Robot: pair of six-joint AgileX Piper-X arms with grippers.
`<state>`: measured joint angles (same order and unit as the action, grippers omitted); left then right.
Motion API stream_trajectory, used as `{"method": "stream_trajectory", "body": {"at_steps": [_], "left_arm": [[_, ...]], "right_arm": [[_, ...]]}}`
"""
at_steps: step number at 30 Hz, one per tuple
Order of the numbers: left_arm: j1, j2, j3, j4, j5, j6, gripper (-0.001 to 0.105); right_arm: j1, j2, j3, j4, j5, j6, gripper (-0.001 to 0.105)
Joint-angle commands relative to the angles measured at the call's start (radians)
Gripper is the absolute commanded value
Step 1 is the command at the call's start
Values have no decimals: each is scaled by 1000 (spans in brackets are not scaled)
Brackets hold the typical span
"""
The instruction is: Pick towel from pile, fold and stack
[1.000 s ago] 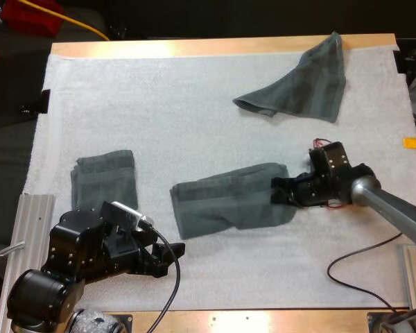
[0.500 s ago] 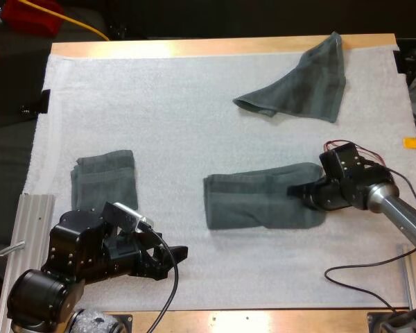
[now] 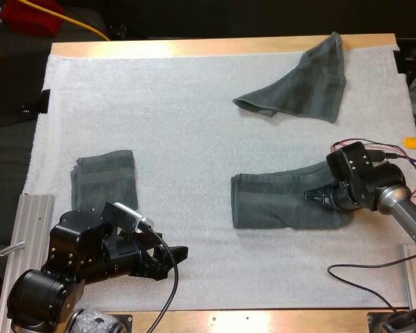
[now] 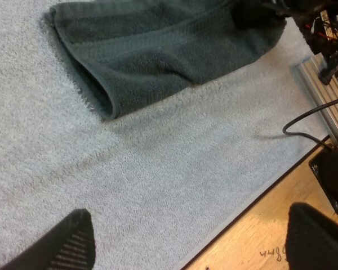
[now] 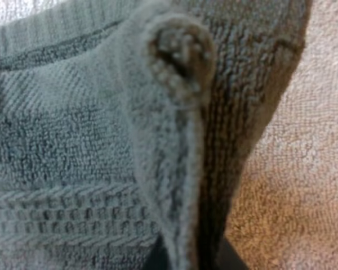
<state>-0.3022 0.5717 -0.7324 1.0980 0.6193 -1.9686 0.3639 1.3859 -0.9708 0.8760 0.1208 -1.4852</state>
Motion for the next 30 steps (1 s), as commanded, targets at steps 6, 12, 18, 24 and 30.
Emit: {"method": "stream_trajectory", "body": {"at_steps": [6,12,18,24,30], "left_arm": [[-2,-5,-7,4,12,-8,68],[-2,-5,-7,4,12,-8,68],[-2,-5,-7,4,20,-8,68],[-2,-5,-7,4,47,-8,68],[-2,-5,-7,18,50,-8,68]], "right_arm": [[1,-8,-37,33,-122,37,3],[38,-8,-38,-25,-250,127,3],[119,1,-38,-137,-290,236,3],[167,63,-38,-241,-377,320,3],[179,122,-38,-309,-425,357,3]]}}
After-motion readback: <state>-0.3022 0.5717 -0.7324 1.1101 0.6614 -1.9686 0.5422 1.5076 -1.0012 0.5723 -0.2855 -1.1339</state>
